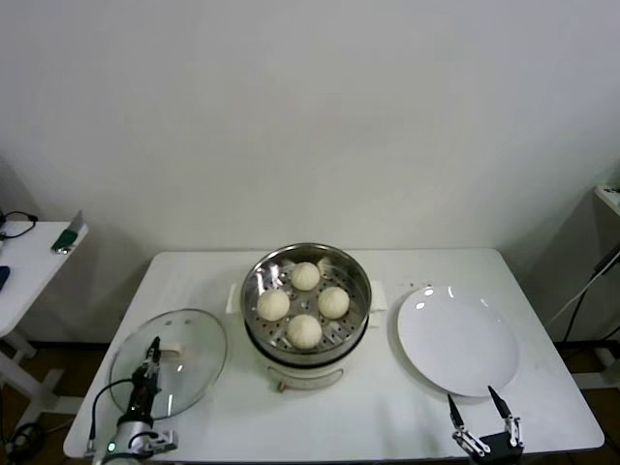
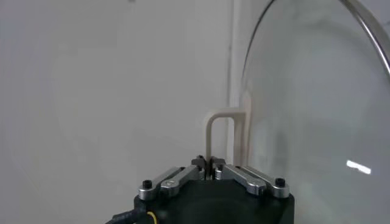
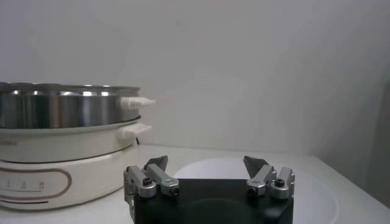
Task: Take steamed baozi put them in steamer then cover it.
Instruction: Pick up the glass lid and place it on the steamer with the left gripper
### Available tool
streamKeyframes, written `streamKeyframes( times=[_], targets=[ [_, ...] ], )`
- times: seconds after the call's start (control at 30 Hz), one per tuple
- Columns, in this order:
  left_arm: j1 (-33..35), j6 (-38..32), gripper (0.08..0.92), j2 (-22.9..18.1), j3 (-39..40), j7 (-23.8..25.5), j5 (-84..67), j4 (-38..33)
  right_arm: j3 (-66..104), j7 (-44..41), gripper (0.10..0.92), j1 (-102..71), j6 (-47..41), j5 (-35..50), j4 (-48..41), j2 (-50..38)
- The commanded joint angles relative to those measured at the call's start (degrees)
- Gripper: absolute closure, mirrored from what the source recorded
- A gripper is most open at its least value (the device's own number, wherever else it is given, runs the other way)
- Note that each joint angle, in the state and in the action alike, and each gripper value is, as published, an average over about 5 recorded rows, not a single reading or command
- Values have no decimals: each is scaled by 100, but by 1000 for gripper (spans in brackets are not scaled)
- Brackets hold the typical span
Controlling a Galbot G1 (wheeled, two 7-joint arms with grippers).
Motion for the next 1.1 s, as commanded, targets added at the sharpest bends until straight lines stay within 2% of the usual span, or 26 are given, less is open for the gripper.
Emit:
streamKeyframes(
  times=[0.03,0.17,0.33,0.47,0.8,1.1],
  targets=[
    [160,175,863,512,-167,445,-962,-1297,26,33,203,-10,-31,-36,36,-3],
    [216,619,863,1013,-251,1072,-1508,-1985,64,94,203,-2,-87,-144,54,-9],
    [182,1607,863,1576,-252,2013,-2005,-2748,76,141,203,5,-138,-274,59,-15],
    [44,2185,863,1776,-119,2488,-2075,-3382,64,146,203,24,-174,-308,58,-22],
    [-507,3351,863,1633,1298,3195,-1055,-4454,-3,126,203,116,-297,-302,104,-28],
    [-1176,3675,863,1020,2724,3989,235,-4359,-70,163,203,230,-324,-291,39,-21]
  ],
)
